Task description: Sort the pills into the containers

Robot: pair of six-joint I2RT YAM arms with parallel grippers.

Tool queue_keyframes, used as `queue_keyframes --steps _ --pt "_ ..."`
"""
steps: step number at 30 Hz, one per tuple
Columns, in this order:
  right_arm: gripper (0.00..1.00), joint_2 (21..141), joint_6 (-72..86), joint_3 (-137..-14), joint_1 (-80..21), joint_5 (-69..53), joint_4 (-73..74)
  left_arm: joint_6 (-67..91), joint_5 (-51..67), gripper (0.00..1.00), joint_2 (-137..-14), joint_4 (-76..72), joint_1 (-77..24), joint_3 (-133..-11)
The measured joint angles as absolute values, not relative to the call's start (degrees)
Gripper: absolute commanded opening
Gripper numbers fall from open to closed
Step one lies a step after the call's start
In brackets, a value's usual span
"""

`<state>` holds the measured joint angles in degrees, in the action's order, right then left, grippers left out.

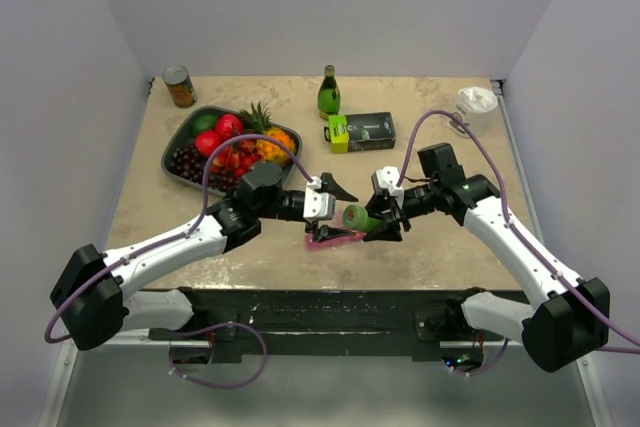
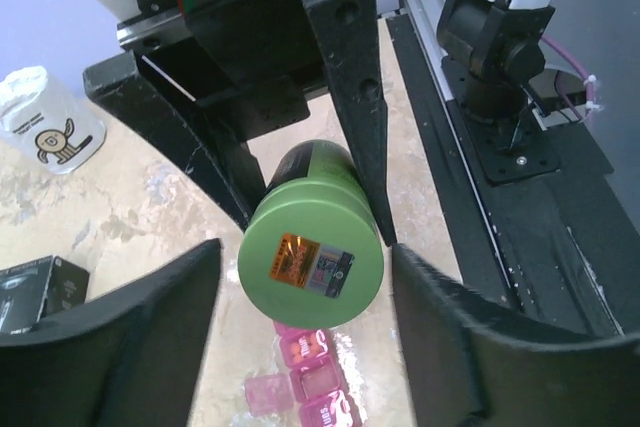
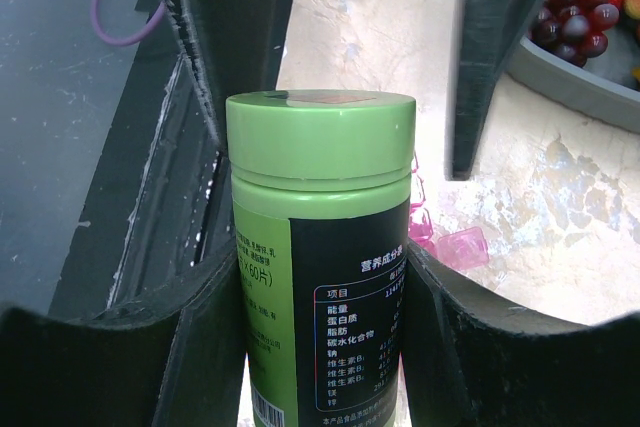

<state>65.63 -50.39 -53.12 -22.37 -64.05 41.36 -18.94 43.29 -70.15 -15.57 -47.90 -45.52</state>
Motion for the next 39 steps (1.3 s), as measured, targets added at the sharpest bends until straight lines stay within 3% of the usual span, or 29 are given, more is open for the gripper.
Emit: queue_keyframes --steps 1,4,7,8,9,14,18,25,28,29,31,32,34,39 --pt "0.00 65.6 -50.4 -53.1 -22.4 -64.1 41.4 -18.4 43.4 0.67 -70.3 -15.9 -47.9 -45.6" --pt "0.00 65.6 -50.4 -53.1 -22.4 -64.1 41.4 -17.2 44.2 0.52 -70.5 -16.8 -48.1 -45.8" --pt "0.00 65.6 -50.3 -53.1 -22.4 -64.0 41.5 -16.1 44.5 0.27 -70.7 -17.2 -48.1 -45.8" --pt "0.00 65.6 -50.4 -53.1 -22.4 -64.1 41.5 -15.9 44.5 0.08 -70.8 -17.3 -48.1 -45.8" --pt "0.00 65.6 -50.3 -53.1 -22.3 -64.1 41.6 -15.4 44.4 0.00 -71.0 -17.3 -48.1 -46.0" --pt "0.00 65.6 -48.6 -53.1 -22.1 -63.3 40.5 -9.9 42.2 0.00 -71.7 -16.2 -48.1 -47.4" --pt "0.00 65.6 -45.3 -52.8 -22.0 -60.6 37.6 4.9 34.9 0.00 -72.7 -12.2 -48.1 -50.0" --pt "0.00 65.6 -39.7 -52.0 -21.8 -57.1 32.7 36.6 23.0 0.00 -76.5 7.1 -48.2 -61.1" --pt "0.00 65.6 -38.7 -51.8 -21.8 -56.6 32.4 45.9 20.8 0.28 -76.5 9.1 -48.2 -61.3" --pt "0.00 65.6 -38.5 -51.6 -21.8 -56.6 32.3 48.1 20.3 0.49 -76.6 9.6 -48.2 -61.3" --pt "0.00 65.6 -38.3 -51.3 -21.8 -56.6 32.1 50.9 19.5 0.68 -76.6 10.3 -48.2 -61.3" --pt "0.00 65.6 -38.3 -51.2 -21.8 -56.6 32.0 51.9 19.3 0.84 -76.6 10.5 -48.3 -61.3" --pt "0.00 65.6 -38.3 -51.1 -21.8 -56.5 31.9 52.9 19.5 0.95 -76.6 10.5 -48.4 -61.3" --pt "0.00 65.6 -38.3 -51.1 -21.7 -56.5 31.6 51.8 21.5 0.99 -75.0 10.0 -47.9 -61.0"
